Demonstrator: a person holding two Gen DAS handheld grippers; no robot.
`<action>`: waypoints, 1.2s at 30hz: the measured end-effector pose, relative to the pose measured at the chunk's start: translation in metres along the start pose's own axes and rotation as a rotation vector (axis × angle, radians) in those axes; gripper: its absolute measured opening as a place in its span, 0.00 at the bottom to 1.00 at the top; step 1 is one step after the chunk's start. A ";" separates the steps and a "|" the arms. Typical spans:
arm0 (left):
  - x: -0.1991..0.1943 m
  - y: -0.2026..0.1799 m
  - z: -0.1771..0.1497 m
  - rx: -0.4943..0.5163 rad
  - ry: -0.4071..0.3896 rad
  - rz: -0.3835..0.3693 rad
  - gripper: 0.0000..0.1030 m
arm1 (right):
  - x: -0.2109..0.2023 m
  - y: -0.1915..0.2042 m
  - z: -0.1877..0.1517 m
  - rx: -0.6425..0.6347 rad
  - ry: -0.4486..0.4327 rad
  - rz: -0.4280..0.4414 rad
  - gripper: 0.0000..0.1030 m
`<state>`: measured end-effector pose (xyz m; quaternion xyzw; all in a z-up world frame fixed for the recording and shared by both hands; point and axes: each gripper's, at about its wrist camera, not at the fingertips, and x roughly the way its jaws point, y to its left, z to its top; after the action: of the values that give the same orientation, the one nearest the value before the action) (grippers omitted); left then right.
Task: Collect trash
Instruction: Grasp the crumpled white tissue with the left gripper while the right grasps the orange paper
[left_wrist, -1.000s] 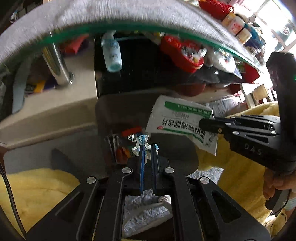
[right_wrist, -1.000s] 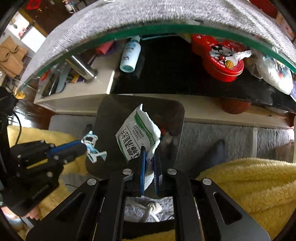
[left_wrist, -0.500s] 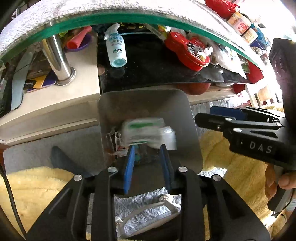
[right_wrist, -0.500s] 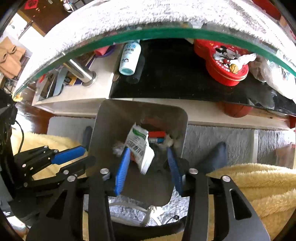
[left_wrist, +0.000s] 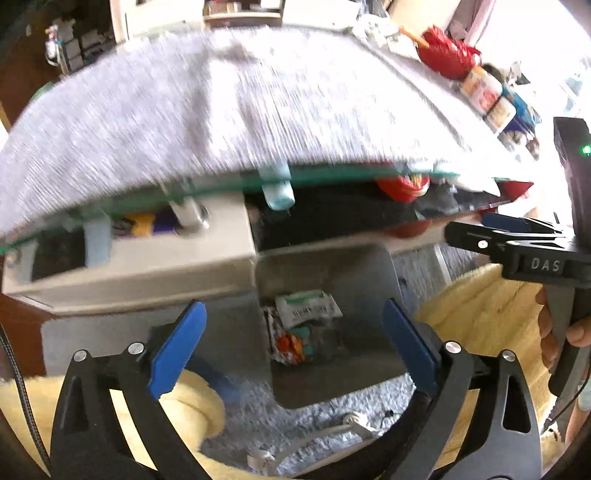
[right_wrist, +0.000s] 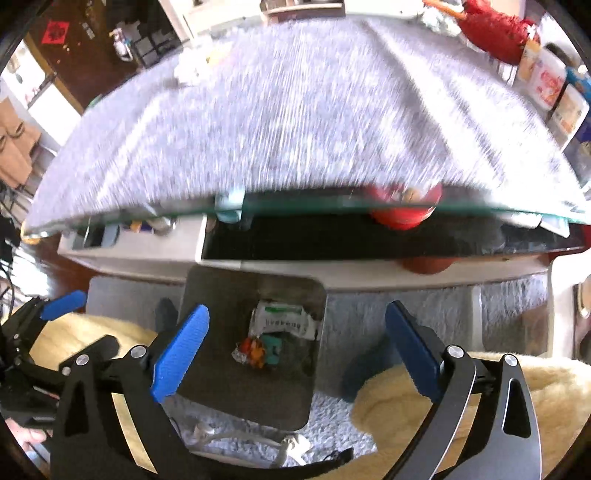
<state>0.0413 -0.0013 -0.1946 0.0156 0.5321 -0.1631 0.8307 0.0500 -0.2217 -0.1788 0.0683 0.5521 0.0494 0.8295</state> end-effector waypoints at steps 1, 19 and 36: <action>-0.005 0.002 0.004 -0.001 -0.015 0.009 0.90 | -0.007 -0.001 0.007 0.004 -0.021 0.003 0.97; -0.018 0.024 0.100 0.000 -0.112 0.064 0.91 | -0.011 0.014 0.120 -0.036 -0.128 -0.002 0.97; 0.051 0.046 0.204 -0.041 -0.091 0.038 0.91 | 0.040 0.016 0.221 -0.003 -0.139 -0.023 0.97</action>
<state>0.2525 -0.0117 -0.1582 0.0013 0.4965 -0.1369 0.8571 0.2691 -0.2124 -0.1286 0.0639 0.4938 0.0357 0.8665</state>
